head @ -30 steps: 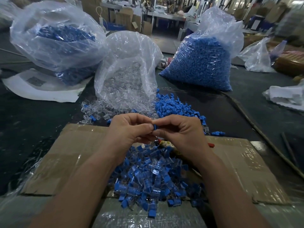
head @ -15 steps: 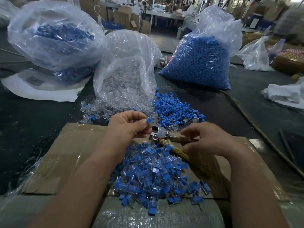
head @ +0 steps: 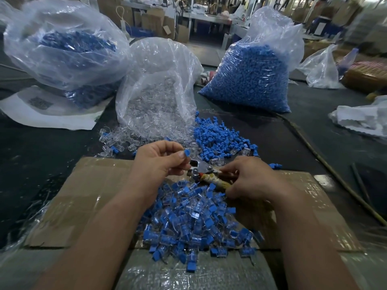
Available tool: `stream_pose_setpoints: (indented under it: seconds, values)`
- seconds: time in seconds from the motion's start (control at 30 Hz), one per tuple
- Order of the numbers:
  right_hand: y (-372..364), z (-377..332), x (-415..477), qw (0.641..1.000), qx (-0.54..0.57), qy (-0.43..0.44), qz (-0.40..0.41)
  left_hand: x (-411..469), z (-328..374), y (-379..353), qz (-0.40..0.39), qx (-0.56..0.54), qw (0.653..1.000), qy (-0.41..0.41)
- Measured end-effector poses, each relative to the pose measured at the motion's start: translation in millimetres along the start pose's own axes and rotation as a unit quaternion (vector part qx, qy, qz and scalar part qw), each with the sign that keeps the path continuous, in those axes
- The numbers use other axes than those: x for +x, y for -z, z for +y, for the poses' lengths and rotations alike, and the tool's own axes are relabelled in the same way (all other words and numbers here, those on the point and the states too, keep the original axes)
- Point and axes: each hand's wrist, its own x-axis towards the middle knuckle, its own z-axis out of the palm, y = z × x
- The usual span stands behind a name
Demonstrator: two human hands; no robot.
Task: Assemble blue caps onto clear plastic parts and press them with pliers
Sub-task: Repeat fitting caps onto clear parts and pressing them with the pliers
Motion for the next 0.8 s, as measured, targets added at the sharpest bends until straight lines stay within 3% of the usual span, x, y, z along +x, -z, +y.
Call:
stream_pose_setpoints:
  seconds: [0.33,0.67,0.8]
  values:
    - [-6.7,-4.9,4.2,0.997,-0.045,-0.033,0.054,1.0,-0.7,-1.3,0.002,-0.005,1.0,-0.002]
    - [-8.5,2.6,2.3,0.995,-0.045,-0.011,0.09,2.2,-2.6,-0.5,0.013,-0.018,1.0,0.003]
    - [-3.2,8.6,1.9,0.988,-0.038,0.009,0.147,3.7,-3.2,-1.1,0.026,-0.022,0.999,-0.006]
